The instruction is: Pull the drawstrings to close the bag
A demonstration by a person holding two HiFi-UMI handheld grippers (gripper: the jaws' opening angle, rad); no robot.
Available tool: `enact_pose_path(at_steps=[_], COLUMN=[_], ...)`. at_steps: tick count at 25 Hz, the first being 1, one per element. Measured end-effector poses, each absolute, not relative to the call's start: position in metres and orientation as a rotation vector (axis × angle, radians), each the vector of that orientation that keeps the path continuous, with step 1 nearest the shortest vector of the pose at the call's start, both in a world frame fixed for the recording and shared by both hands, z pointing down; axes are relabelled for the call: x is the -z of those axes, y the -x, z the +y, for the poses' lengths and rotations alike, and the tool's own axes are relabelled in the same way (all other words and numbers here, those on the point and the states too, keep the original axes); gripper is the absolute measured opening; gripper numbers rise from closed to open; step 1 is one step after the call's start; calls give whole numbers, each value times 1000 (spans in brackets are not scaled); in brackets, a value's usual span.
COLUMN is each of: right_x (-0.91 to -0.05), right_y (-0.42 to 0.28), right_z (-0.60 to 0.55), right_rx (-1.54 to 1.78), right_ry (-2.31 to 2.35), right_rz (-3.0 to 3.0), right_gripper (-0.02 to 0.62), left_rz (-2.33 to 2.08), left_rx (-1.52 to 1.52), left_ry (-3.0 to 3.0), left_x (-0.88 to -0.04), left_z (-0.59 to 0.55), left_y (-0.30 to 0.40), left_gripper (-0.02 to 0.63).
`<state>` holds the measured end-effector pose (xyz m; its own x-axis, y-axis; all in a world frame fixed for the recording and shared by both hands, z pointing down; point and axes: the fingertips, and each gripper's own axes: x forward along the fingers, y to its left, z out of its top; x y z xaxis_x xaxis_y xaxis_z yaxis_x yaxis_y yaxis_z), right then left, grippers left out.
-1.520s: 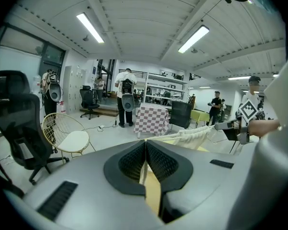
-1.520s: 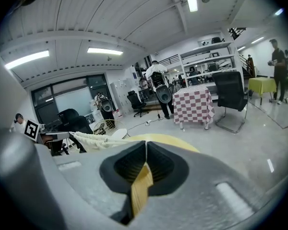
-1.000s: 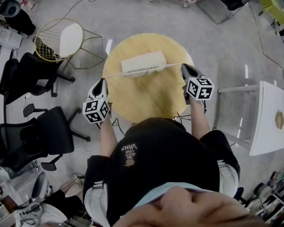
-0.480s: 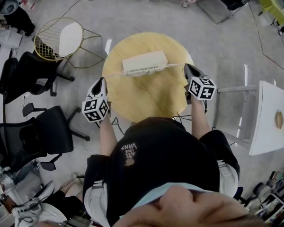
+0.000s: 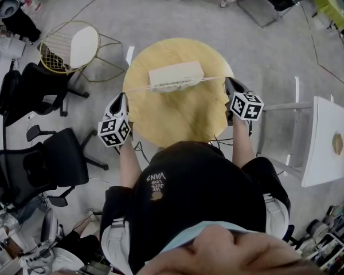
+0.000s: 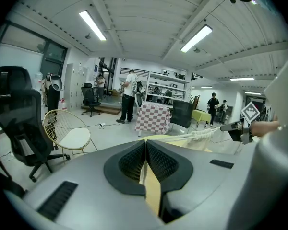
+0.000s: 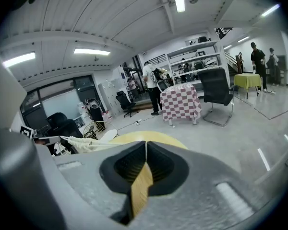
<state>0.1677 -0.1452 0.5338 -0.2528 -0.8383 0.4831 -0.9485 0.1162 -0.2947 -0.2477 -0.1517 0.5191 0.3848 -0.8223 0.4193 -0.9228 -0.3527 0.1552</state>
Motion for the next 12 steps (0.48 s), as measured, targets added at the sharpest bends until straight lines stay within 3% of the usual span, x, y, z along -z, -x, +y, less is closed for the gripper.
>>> enact_pose_path(at_steps=[12], right_x=[-543], right_y=[-182], right_z=[-143], right_rx=[-899], right_ry=[-1829], right_rz=[-2172], right_gripper=[3], left_rz=[-1500], left_rx=[-359], left_ry=[-2251], left_x=[-527], left_z=[-152], left_y=[251], left_gripper=[20])
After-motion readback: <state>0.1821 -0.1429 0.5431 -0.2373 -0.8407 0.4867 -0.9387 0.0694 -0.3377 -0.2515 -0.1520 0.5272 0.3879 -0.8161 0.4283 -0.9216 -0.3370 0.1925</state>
